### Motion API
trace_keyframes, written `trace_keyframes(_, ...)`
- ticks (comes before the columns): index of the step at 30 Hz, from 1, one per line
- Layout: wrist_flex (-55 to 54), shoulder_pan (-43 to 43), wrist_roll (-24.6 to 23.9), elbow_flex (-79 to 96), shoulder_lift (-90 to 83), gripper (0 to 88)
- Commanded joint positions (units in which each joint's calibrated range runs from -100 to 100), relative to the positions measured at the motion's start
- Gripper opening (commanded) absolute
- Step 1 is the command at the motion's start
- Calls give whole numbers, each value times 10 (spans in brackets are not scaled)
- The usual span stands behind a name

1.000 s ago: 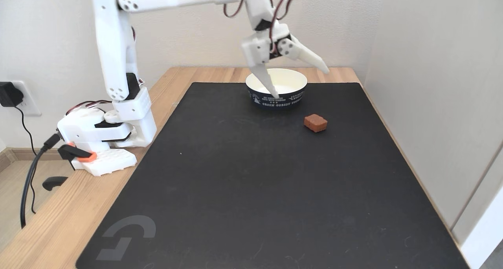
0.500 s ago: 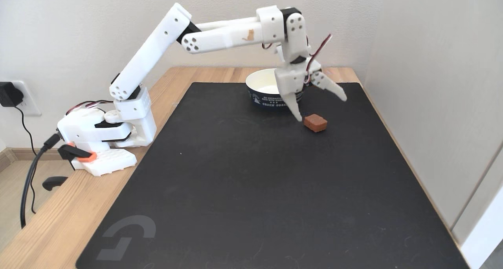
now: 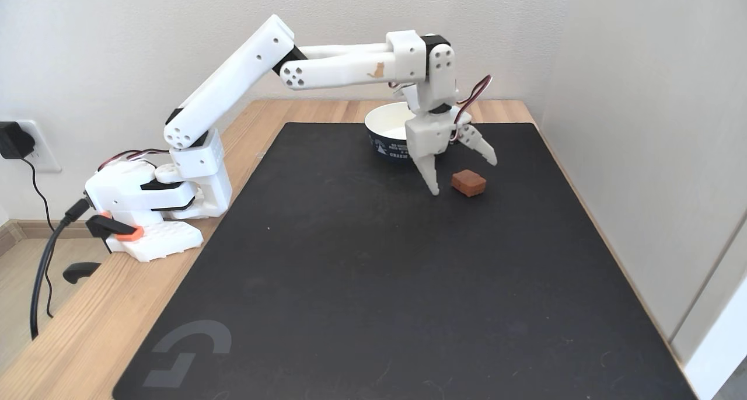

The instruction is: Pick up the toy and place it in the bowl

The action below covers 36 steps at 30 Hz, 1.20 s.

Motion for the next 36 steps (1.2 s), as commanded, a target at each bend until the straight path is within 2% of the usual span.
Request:
trace_keyframes(1,-6,-4,12,-27,2,433)
trace_keyframes(19,-40,10,7,-28,68,429)
trace_keyframes(21,-39,9,7,-28,69,392)
trace_keyframes(22,-39,8,7,-28,69,355)
trace_keyframes(23,-39,7,-1,-28,69,270)
trace_keyframes(25,-40,7,-10,-28,69,217)
trace_keyframes(36,-40,4,-11,-28,69,200)
